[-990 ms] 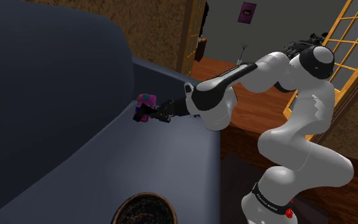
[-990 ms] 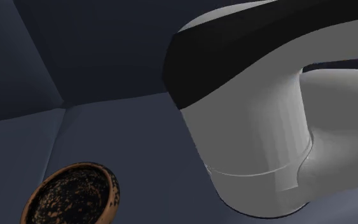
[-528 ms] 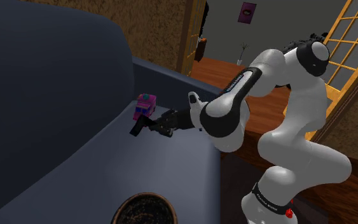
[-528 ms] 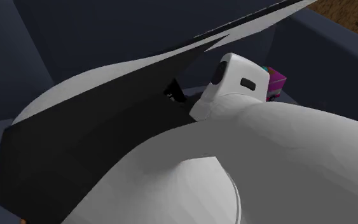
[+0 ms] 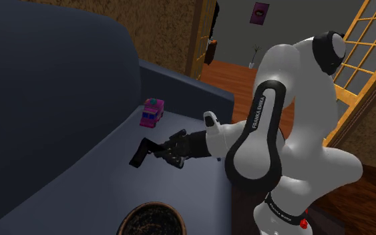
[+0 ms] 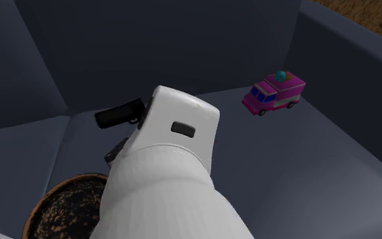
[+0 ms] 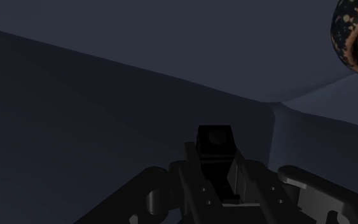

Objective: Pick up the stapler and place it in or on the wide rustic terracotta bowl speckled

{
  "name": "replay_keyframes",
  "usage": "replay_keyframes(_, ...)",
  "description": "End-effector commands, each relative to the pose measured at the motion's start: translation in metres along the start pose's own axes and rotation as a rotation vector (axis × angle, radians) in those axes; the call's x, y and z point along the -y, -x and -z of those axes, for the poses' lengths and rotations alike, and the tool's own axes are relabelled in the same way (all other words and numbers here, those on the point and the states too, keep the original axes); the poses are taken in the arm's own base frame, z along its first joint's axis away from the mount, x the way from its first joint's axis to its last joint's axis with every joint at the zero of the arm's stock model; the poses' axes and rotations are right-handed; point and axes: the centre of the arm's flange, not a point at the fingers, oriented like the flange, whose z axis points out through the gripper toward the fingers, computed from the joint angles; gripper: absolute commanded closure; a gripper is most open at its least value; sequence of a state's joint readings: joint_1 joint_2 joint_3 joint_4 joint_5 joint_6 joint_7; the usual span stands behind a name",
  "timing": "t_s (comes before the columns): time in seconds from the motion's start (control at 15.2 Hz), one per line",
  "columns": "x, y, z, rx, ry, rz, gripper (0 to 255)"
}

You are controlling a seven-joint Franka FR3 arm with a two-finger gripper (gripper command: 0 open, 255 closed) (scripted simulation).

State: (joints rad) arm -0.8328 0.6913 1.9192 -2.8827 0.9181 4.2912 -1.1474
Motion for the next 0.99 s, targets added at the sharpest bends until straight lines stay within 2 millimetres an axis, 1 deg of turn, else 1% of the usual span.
replay_keyframes(0.0,0.026,-0.003,0.008,-0.002,0.001,-0.002,255)
replay_keyframes(0.53,0.127,-0.012,0.038,-0.002,0.001,-0.002,255)
replay_keyframes(0.59,0.147,-0.014,0.043,-0.002,0.001,-0.002,255)
replay_keyframes(0.92,0.152,0.009,0.03,-0.002,0.001,-0.002,255)
